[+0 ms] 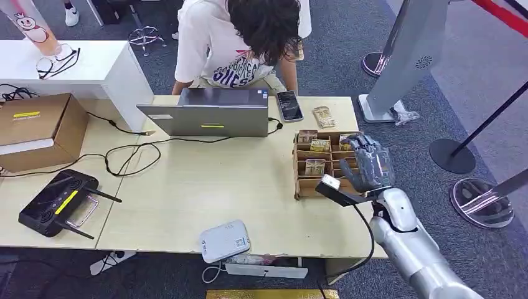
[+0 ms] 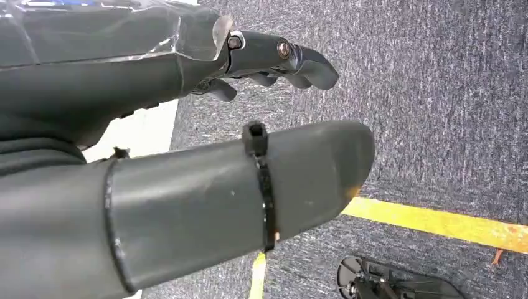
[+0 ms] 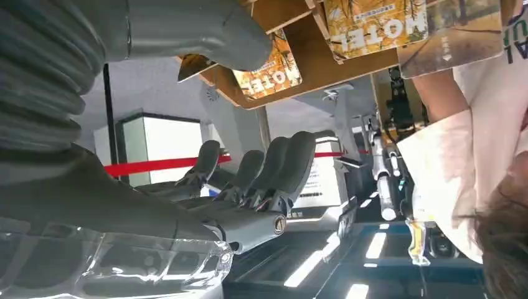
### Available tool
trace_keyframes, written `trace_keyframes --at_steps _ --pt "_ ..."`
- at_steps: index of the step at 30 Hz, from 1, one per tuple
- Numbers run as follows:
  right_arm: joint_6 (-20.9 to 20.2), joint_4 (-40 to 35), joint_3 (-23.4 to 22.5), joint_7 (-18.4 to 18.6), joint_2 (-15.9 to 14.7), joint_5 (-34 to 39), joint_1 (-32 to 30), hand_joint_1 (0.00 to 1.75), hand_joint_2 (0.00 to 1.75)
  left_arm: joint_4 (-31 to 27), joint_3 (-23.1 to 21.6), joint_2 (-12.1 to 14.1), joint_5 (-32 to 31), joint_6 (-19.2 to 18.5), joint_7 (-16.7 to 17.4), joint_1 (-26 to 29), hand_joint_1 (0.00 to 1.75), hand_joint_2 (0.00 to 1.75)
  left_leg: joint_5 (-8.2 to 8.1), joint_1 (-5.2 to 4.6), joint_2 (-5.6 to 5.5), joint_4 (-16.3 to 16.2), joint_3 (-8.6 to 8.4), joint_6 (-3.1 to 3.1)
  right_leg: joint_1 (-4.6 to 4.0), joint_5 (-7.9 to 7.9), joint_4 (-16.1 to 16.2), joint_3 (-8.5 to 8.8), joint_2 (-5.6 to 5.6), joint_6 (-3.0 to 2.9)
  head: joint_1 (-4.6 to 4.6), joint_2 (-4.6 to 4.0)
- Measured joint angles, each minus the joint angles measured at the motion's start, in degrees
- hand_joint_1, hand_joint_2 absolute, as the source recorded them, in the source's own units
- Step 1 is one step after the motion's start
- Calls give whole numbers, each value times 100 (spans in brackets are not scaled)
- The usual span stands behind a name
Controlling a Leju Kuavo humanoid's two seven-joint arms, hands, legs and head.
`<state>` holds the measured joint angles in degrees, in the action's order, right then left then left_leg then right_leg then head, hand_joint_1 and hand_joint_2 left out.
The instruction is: Pass the card to the sensor for recognition and then transmit it.
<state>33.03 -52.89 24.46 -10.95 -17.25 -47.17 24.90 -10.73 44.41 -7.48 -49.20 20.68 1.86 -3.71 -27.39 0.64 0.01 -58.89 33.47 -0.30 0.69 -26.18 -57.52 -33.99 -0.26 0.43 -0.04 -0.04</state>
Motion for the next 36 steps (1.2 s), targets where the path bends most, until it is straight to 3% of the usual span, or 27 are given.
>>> trace_keyframes --at_steps 36 --pt "22 352 0 -11 -66 105 17 84 175 0 0 39 -35 -9 -33 1 0 0 0 0 0 0 0 0 0 0 0 0 0 0 0 0"
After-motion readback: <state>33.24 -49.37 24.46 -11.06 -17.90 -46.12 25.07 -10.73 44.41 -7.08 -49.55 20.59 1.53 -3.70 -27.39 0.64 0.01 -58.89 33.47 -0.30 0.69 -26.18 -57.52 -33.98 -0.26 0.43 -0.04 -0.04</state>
